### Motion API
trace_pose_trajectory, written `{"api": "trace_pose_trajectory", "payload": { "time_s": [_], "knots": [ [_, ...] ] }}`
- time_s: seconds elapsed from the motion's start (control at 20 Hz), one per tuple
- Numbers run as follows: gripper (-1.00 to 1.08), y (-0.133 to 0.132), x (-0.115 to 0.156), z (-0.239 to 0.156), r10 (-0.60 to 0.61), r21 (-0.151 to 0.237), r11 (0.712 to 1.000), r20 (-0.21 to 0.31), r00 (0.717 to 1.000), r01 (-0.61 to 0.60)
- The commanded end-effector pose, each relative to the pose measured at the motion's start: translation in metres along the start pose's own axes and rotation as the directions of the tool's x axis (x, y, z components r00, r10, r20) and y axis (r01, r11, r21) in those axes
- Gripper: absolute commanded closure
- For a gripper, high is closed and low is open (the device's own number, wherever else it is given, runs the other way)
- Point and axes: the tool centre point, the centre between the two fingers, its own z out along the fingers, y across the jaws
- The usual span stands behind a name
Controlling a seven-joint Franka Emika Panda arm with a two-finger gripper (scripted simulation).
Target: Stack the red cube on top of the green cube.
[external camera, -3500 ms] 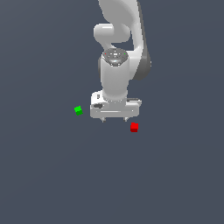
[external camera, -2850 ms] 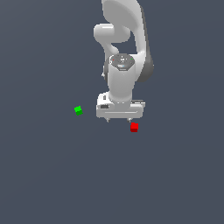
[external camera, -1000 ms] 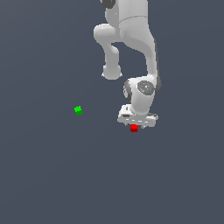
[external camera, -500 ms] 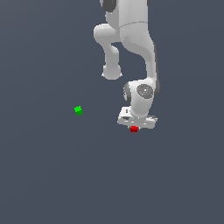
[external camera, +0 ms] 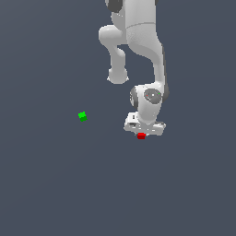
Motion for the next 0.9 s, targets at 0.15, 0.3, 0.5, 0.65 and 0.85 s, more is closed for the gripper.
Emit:
{"api": "trace_pose_trajectory", "payload": {
  "time_s": [0.15,0.3,0.5,0.65,0.85],
  "knots": [
    [1.08,0.000,0.000,-0.013,0.000,0.000,1.000,-0.001,1.000,0.000],
    [1.08,0.000,0.000,-0.027,0.000,0.000,1.000,-0.001,1.000,0.000],
    [1.08,0.000,-0.001,-0.054,0.000,0.000,1.000,-0.001,1.000,0.000],
    [1.08,0.000,-0.001,-0.073,0.000,0.000,1.000,-0.001,1.000,0.000],
    [1.08,0.001,-0.001,-0.091,0.000,0.000,1.000,-0.001,1.000,0.000]
  ]
}}
